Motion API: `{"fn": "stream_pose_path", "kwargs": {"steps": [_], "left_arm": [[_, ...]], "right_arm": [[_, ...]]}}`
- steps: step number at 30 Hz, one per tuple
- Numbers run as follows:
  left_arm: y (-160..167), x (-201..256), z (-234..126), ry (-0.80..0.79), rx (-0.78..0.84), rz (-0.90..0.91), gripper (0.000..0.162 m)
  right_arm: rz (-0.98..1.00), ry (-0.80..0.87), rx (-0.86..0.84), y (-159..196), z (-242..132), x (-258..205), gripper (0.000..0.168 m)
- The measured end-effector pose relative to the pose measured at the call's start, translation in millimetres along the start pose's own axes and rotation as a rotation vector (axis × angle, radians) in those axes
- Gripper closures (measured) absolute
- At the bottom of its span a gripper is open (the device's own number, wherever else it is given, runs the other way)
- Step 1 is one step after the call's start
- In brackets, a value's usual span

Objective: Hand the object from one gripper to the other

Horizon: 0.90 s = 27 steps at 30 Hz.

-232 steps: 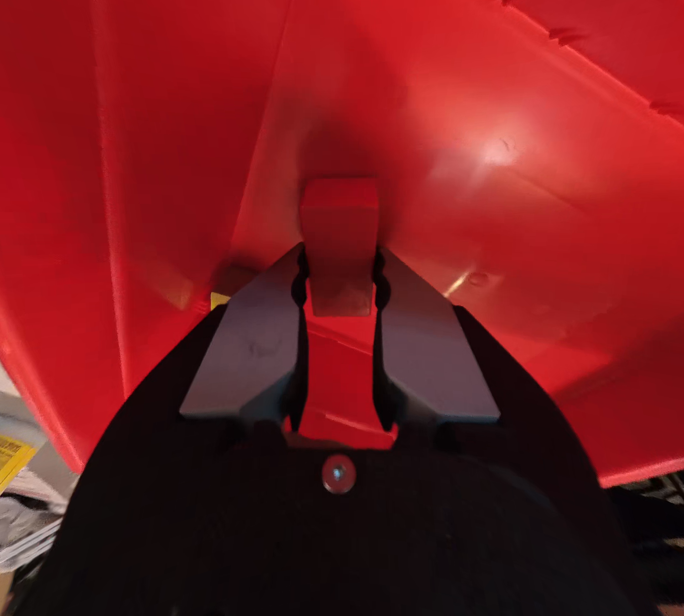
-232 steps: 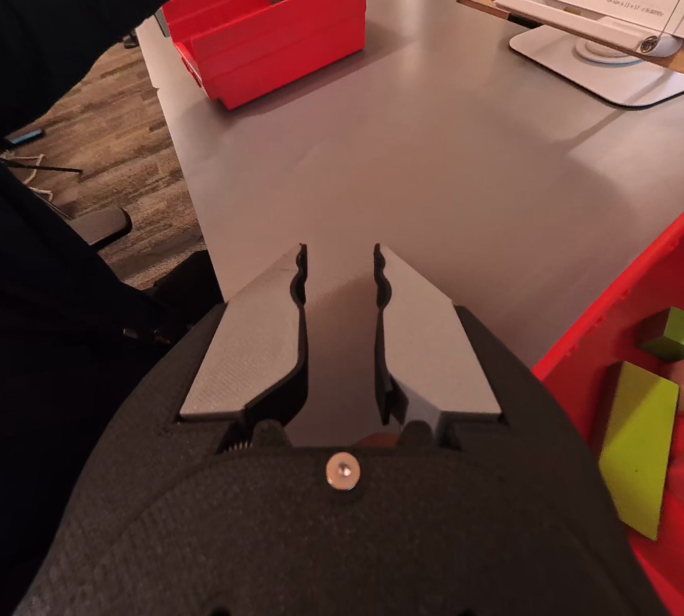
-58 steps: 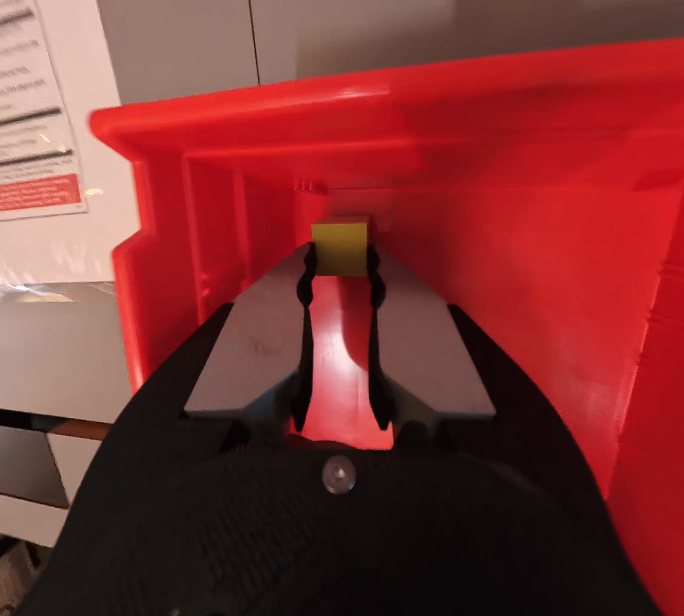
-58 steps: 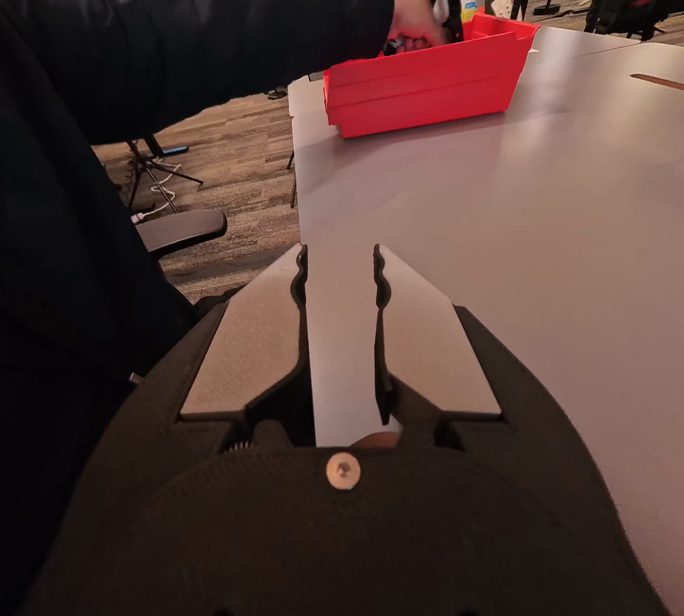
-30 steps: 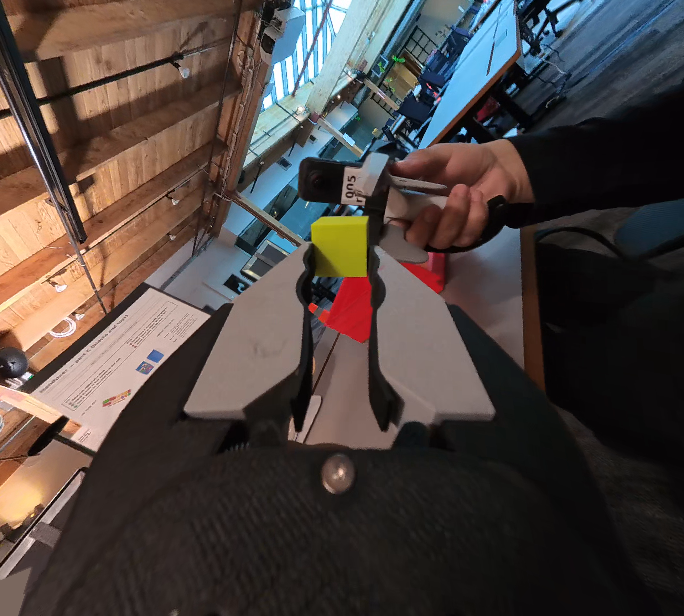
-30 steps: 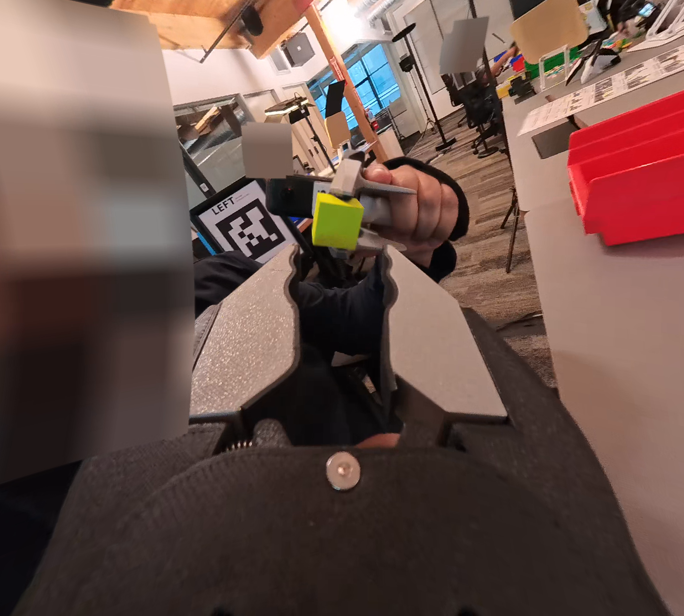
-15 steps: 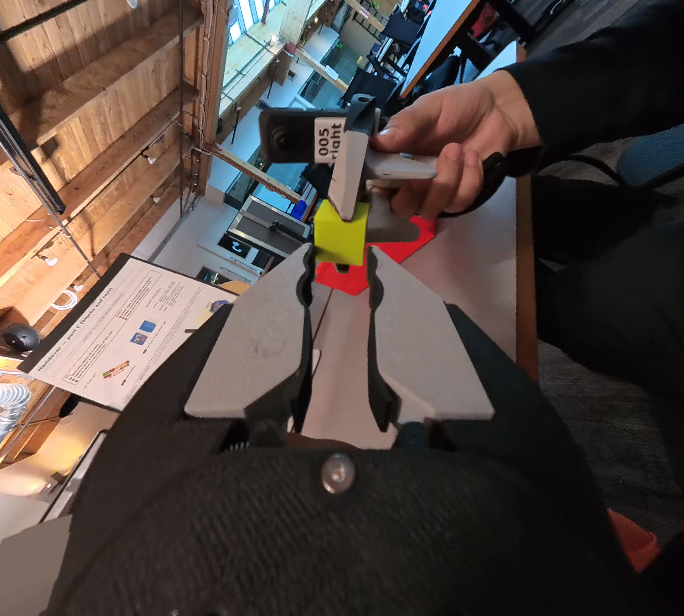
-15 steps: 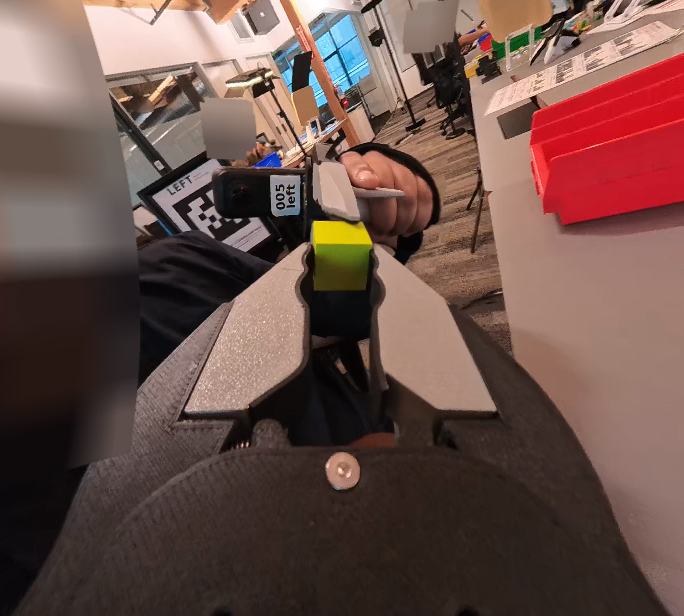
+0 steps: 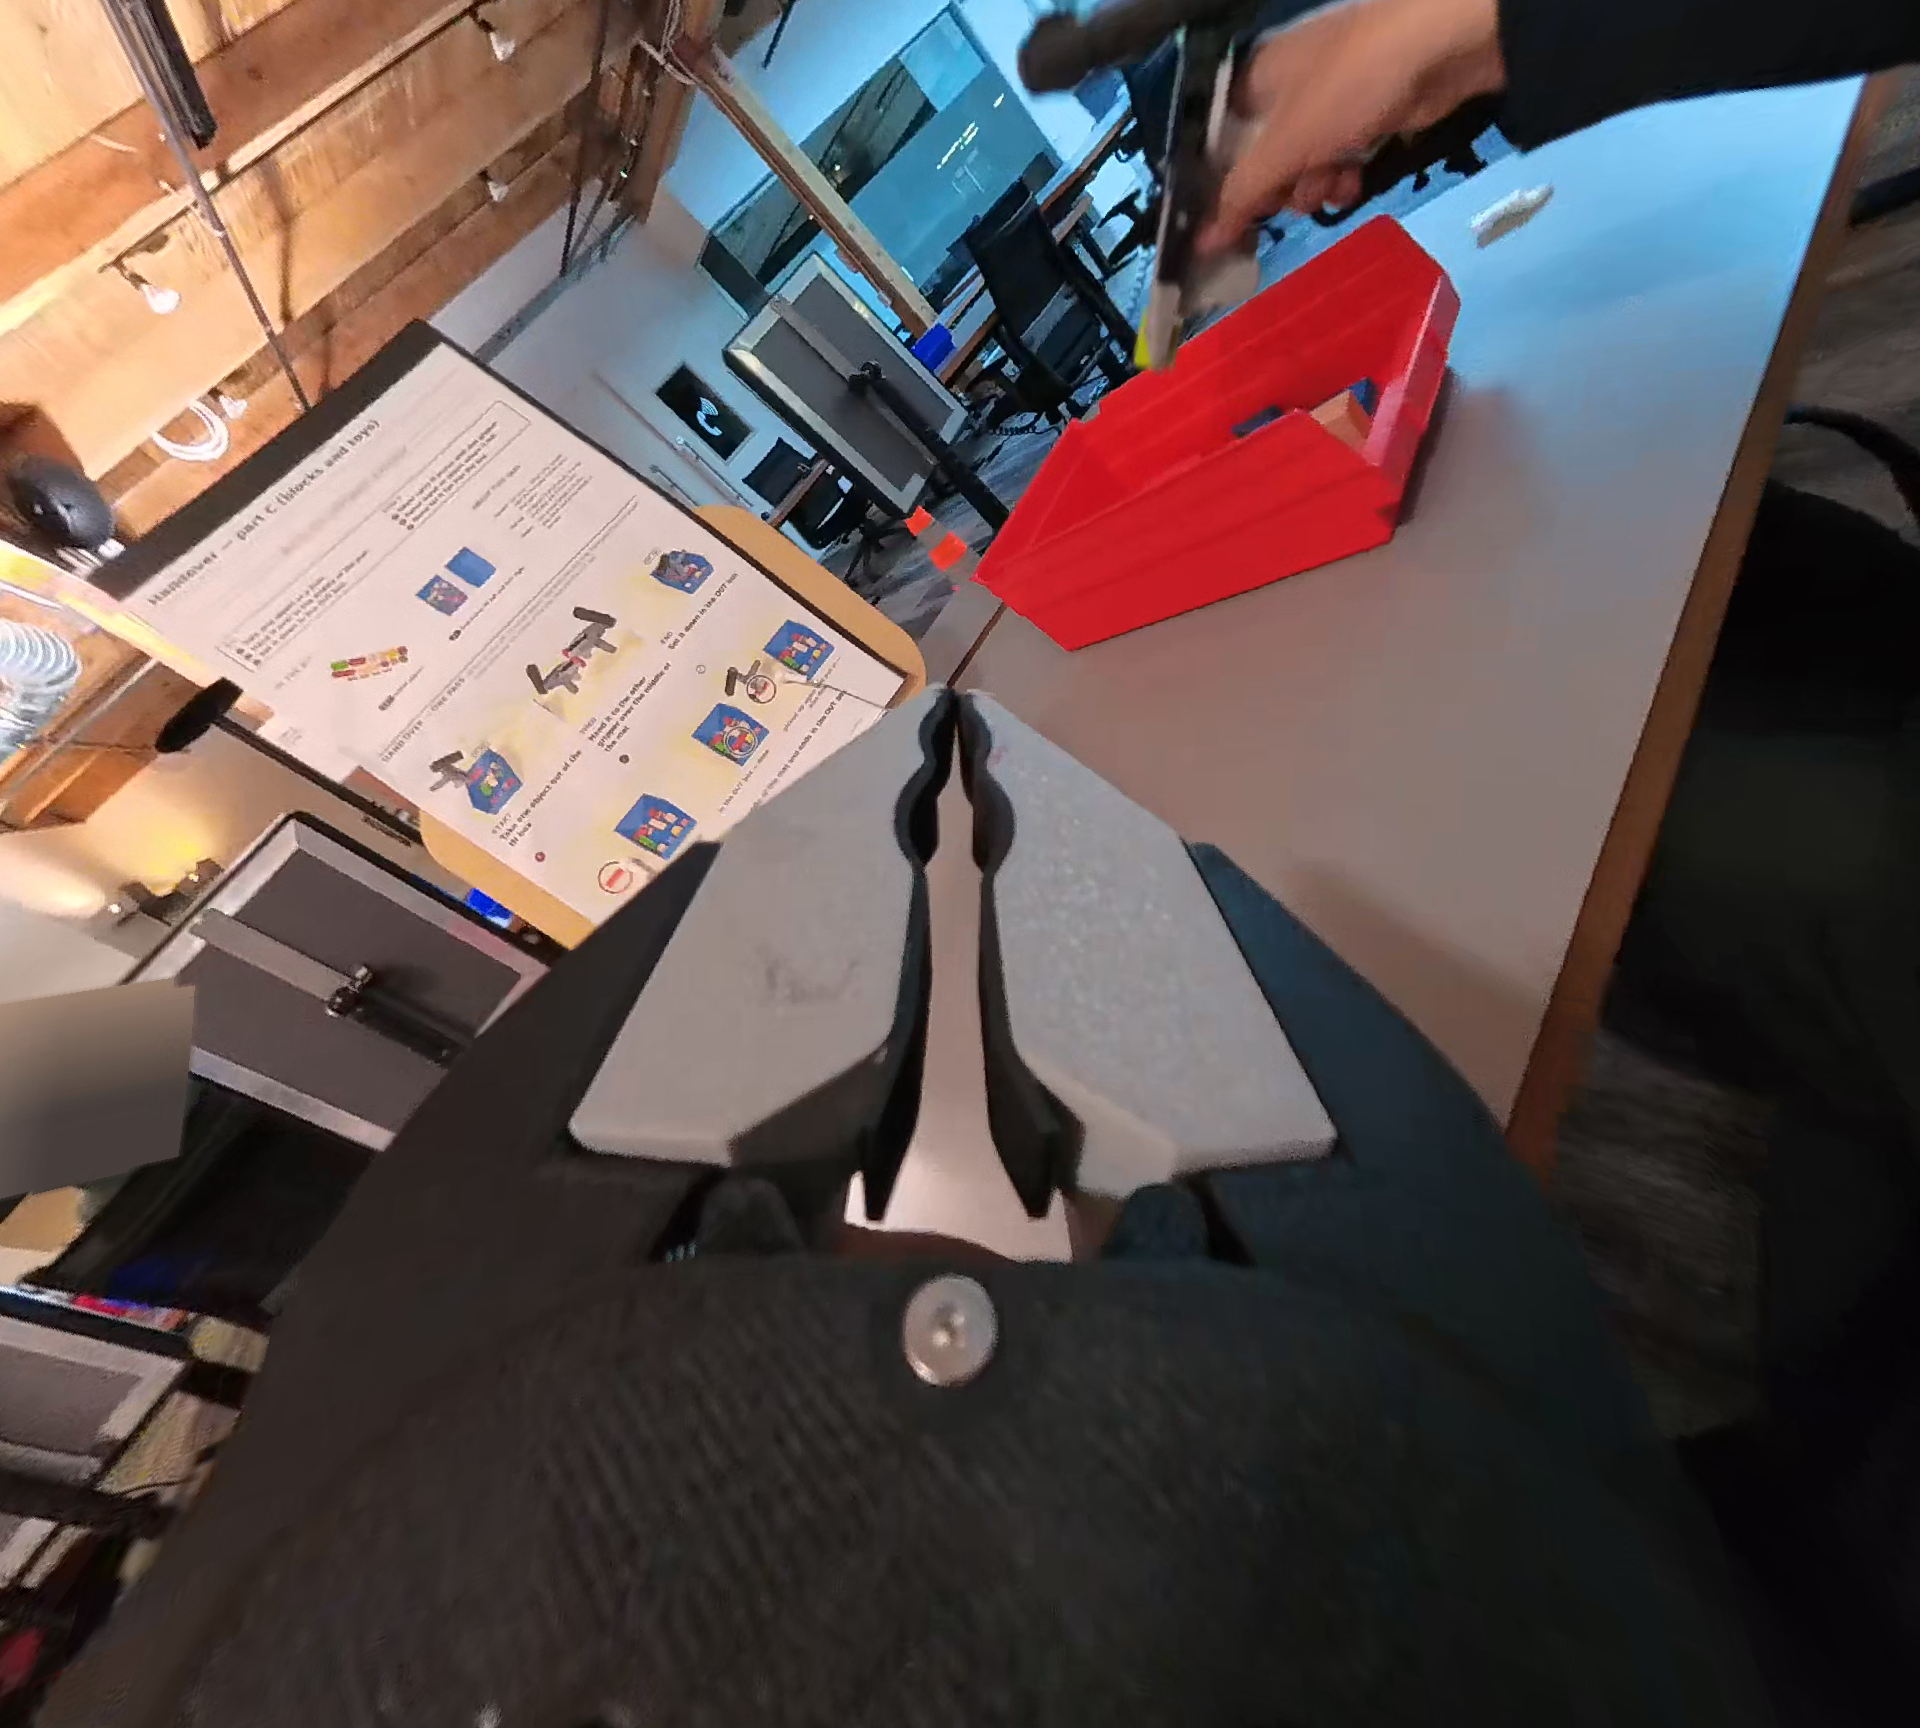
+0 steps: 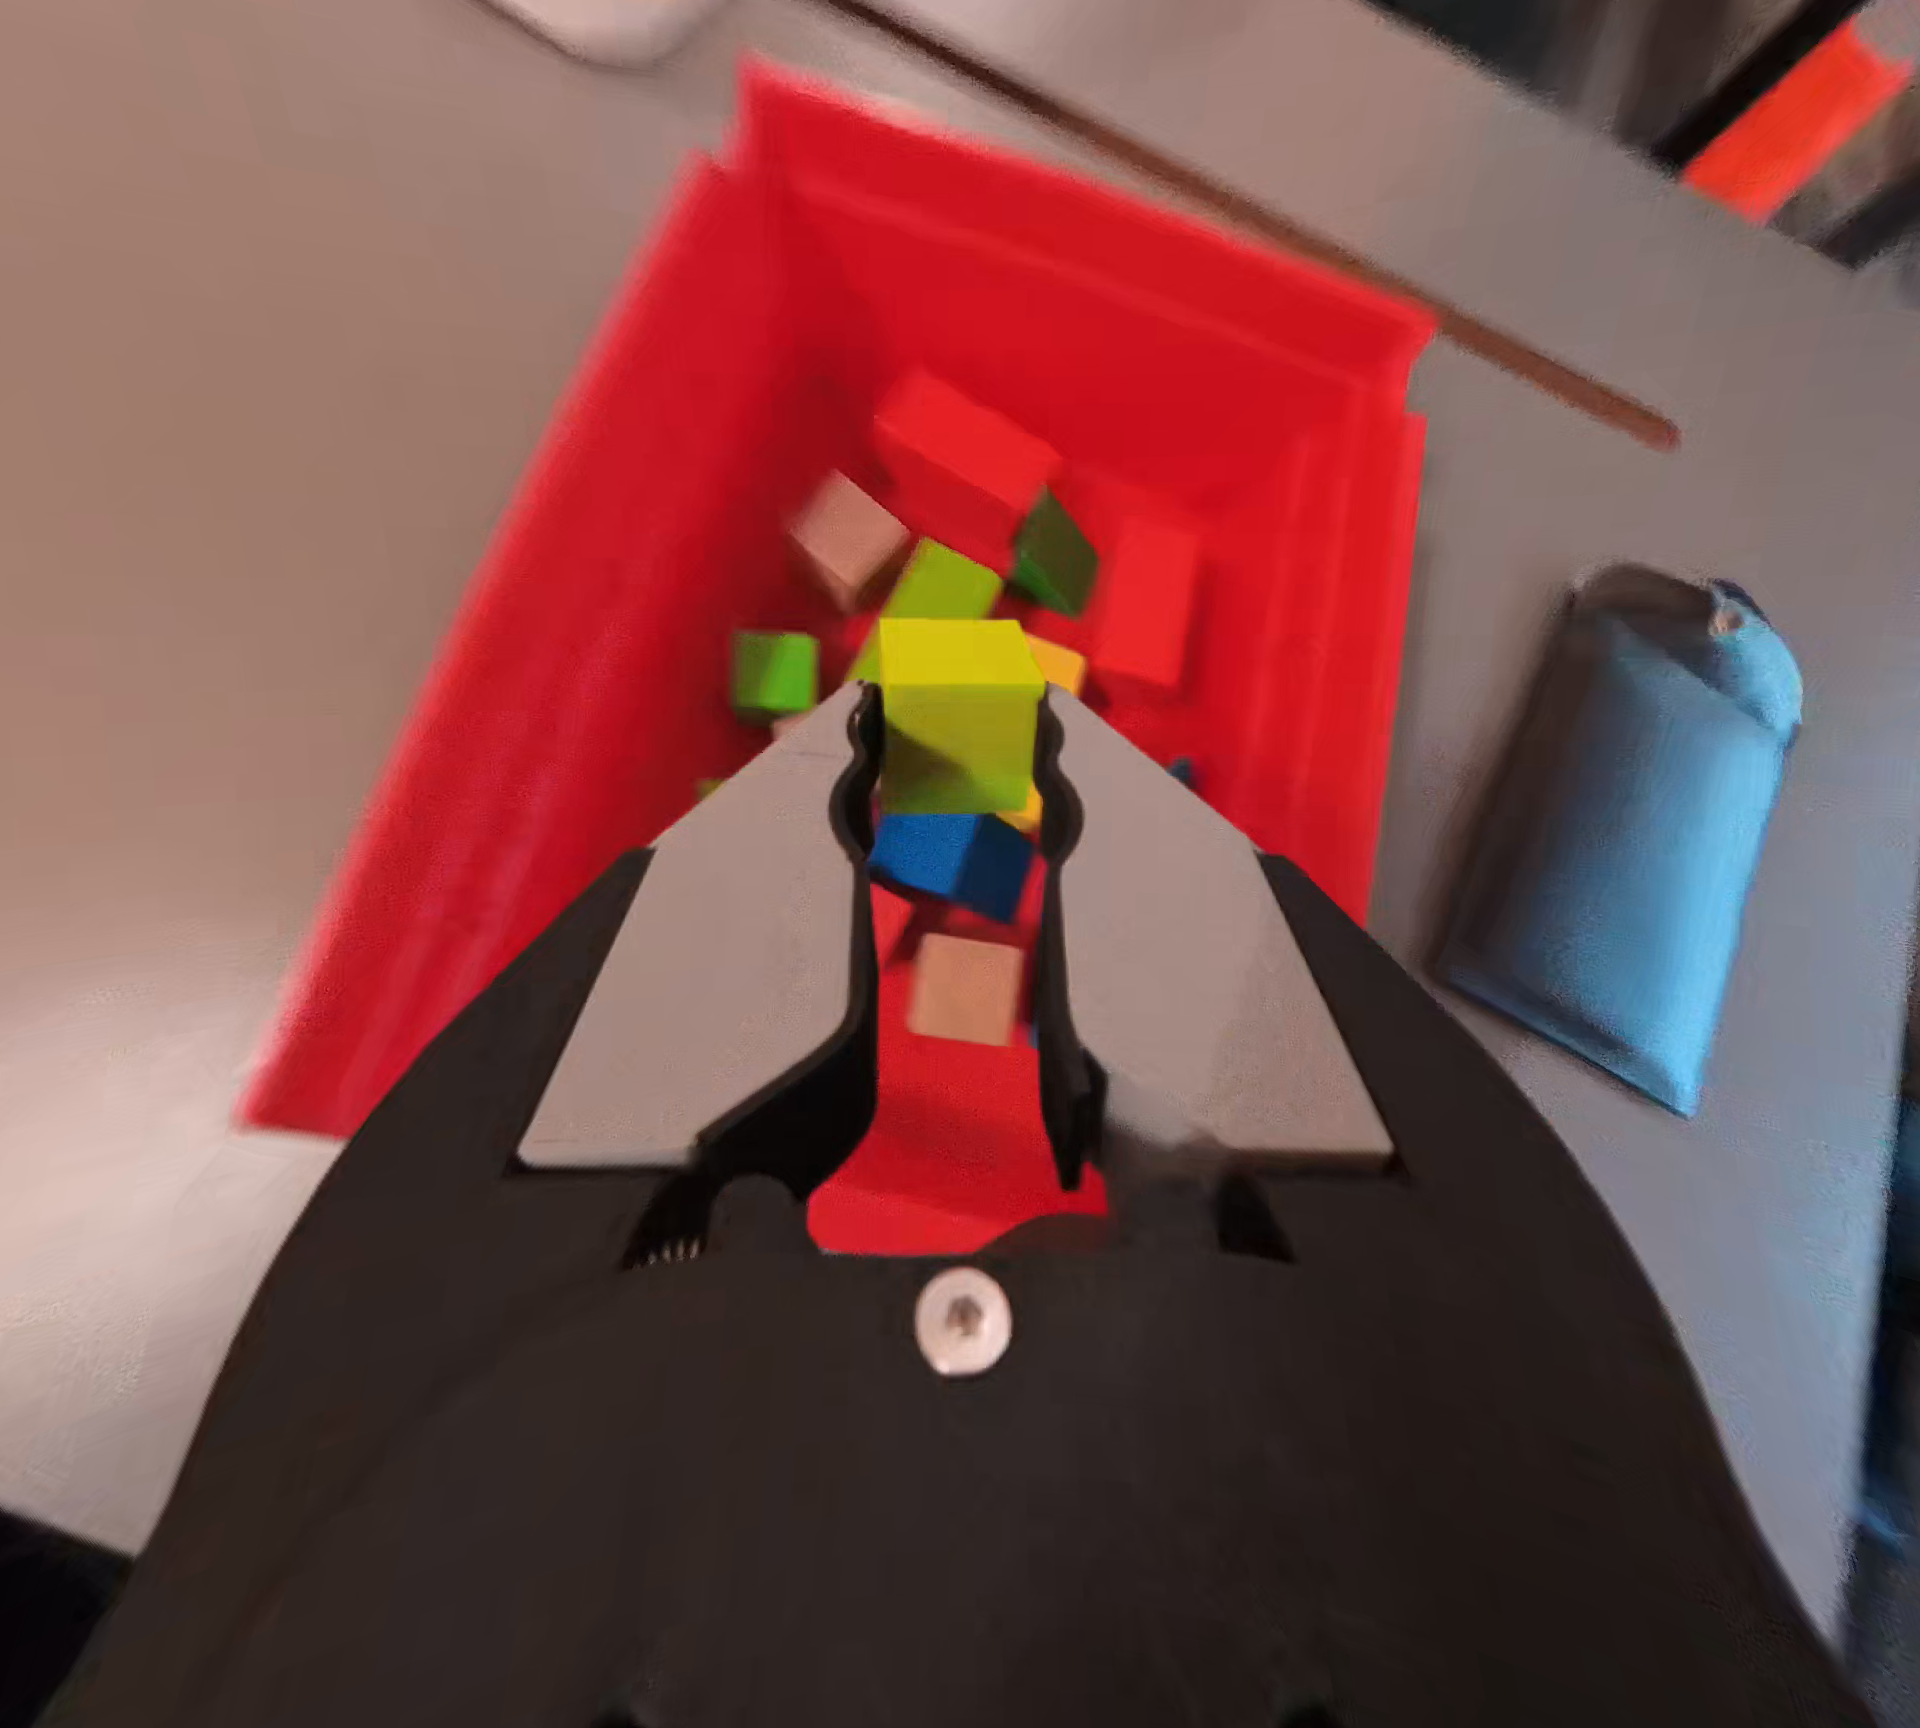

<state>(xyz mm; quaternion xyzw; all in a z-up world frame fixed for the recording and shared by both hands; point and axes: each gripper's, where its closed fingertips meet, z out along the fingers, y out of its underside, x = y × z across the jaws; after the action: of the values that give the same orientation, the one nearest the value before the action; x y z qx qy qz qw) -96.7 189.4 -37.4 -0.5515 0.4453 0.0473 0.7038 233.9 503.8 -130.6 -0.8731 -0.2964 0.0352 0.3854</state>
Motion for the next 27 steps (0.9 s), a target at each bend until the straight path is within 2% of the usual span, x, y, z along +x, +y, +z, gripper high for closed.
{"fn": "stream_pose_path", "kwargs": {"steps": [2, 4, 6, 9, 12, 16, 20, 27], "left_arm": [[-2.2, -0.8, 0.5, 0.008, 0.026, -0.023, 0.162], [-4.1, 1.7, -0.9, 0.028, 0.048, -0.035, 0.162], [0.6, -1.6, -2.2, 0.019, 0.022, -0.045, 0.162], [3.1, -5.3, -5.8, 0.019, 0.028, -0.069, 0.162], [7.1, -10.3, -5.7, 0.017, 0.029, -0.105, 0.162], [15.9, -11.3, -2.2, 0.019, 0.007, -0.112, 0.162], [22.5, -8.9, 1.3, 0.019, -0.027, -0.098, 0.162], [15.4, -10.0, -3.5, 0.016, -0.008, -0.102, 0.162]], "right_arm": [[-0.024, 0.006, -0.145, 14.8, 30.9, 9.1, 0.141], [-0.055, 0.092, -0.278, 31.4, 54.5, 28.2, 0.141], [-0.077, 0.144, -0.404, 48.8, 69.1, 42.4, 0.142], [-0.056, 0.146, -0.508, 63.8, 79.9, 49.5, 0.141], [-0.048, 0.162, -0.56, 70.9, 86.1, 57.1, 0.141], [0.006, 0.107, -0.544, 65.1, 94.2, 50.7, 0.142], [-0.039, 0.11, -0.603, 71.1, 97.6, 49.7, 0.141], [-0.077, 0.092, -0.625, 76.7, 102.5, 45.8, 0.14]]}}
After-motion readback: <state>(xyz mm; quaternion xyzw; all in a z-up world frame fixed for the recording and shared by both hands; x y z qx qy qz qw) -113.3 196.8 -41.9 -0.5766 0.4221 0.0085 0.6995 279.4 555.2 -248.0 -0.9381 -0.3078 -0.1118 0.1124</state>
